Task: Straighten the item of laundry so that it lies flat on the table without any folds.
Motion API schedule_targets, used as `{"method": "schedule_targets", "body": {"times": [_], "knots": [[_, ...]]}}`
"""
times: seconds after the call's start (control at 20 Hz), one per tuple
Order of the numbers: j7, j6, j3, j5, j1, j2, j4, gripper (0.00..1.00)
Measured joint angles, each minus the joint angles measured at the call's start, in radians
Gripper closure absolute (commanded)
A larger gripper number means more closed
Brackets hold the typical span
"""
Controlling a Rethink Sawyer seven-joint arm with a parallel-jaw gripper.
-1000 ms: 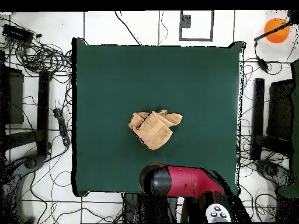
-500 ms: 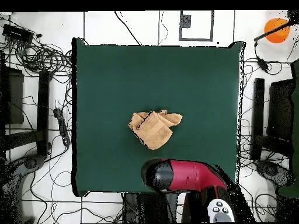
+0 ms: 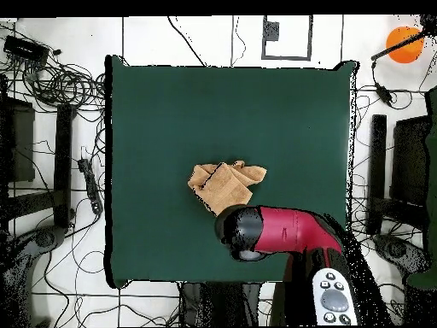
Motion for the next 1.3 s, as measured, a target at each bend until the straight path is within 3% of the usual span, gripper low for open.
{"method": "schedule_targets", "body": {"times": [0.4,1.3], "knots": [[0.000,0.033,0.001,0.000,0.000,0.033,-0.088,0.00],[0.000,0.054,0.001,0.000,0.008,0.042,-0.119,0.00]]}}
